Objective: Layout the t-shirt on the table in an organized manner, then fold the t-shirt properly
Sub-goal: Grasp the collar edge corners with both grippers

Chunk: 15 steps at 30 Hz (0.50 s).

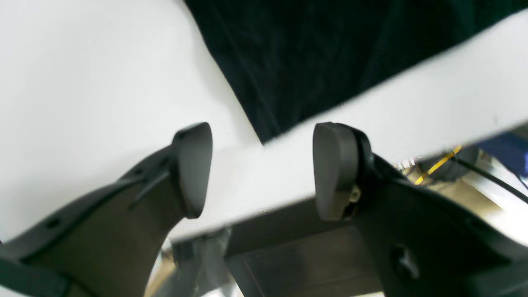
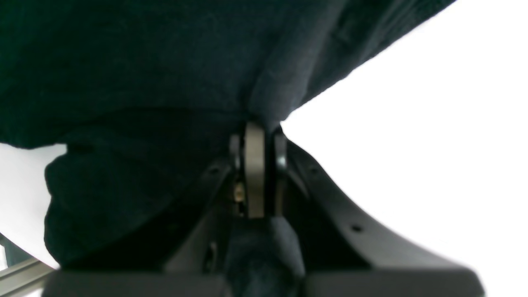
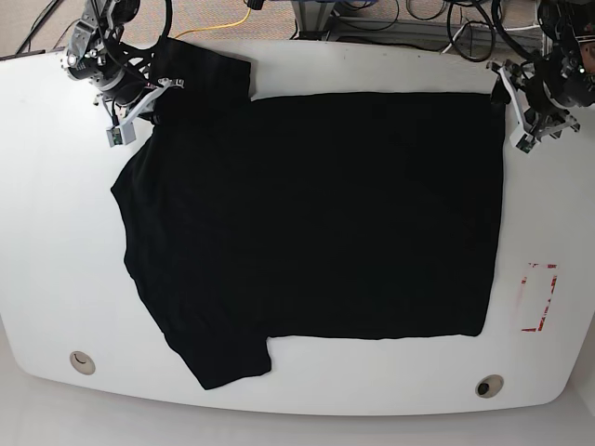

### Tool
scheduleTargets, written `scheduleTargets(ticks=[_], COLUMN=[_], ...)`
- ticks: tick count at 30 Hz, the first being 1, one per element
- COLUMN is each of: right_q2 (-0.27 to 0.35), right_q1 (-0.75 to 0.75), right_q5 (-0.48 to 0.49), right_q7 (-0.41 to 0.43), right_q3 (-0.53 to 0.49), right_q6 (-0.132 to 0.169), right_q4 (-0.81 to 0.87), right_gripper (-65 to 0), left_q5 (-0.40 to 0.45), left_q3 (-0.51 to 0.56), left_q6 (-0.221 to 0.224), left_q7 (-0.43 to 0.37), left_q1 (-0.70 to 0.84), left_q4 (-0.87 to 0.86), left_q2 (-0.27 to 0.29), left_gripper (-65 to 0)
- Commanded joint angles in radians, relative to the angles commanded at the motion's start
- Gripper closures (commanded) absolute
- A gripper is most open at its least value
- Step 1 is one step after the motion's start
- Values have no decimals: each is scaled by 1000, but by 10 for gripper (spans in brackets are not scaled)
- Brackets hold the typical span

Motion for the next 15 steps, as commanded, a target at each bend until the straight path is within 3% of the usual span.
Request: scheduleTargets(ticks=[5,15], right_q2=[2,0], right_q1=[0,0], right_q5=[0,3], right_q7=[0,0], right_q3=[0,0], right_q6=[0,0], right_q4=[0,2], right_gripper=[-22,-22], left_q5=[29,34], left_q3=[6,49], left_q6=[0,0], left_q7=[-57,-60], left_q1=[-3,-3], left_q4=[-91,-104], left_q2=[-3,-5], left_gripper=[-363,-363])
